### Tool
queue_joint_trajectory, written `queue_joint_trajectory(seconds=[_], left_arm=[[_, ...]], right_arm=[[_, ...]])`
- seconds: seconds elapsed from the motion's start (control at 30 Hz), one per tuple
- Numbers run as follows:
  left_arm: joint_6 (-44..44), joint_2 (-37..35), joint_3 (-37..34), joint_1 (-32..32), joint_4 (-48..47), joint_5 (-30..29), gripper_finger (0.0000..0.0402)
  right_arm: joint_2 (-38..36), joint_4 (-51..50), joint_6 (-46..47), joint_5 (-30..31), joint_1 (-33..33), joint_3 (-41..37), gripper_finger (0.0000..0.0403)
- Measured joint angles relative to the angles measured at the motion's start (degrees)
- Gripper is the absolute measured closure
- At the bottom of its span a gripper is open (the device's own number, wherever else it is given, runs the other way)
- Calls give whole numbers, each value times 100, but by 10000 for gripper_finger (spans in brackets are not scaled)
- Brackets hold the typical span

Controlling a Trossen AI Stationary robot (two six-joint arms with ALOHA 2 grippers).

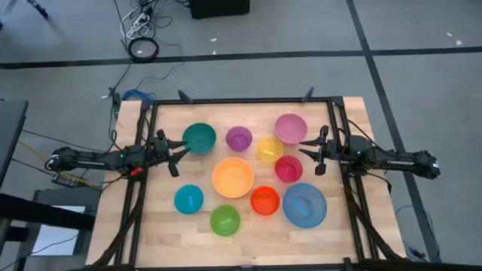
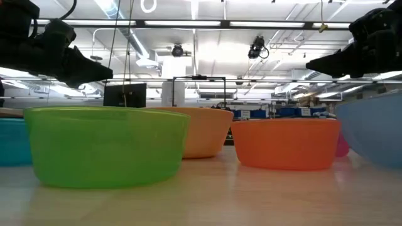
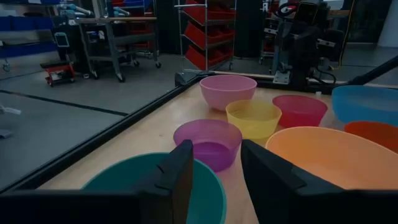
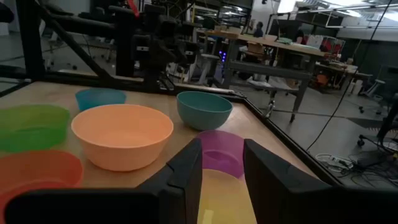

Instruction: Nest bowls inside each other

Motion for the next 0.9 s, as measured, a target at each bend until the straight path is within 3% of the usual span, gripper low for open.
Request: queue_joint_trajectory(seconds=[0.3,0.4,0.53,0.63,0.73,0.83,0.9], left_arm=[[-38,2,0,0,2,0,257],[-703,0,0,0,5,55,257],[-1795,2,0,1,161,107,257],[-1791,-4,1,2,595,65,257],[-1197,35,14,-10,1289,290,257],[-598,237,508,-15,1356,226,257],[-280,553,1104,-15,859,-38,257]], right_arm=[[1,57,-3,56,0,-2,298],[-1,278,133,28,0,-2,298],[0,663,1538,-392,0,-2,298],[5,1116,1376,-152,-20,-2,298],[7,1533,1366,142,-22,62,298],[164,1227,1085,163,-20,518,298],[435,579,1005,178,-20,1041,298]])
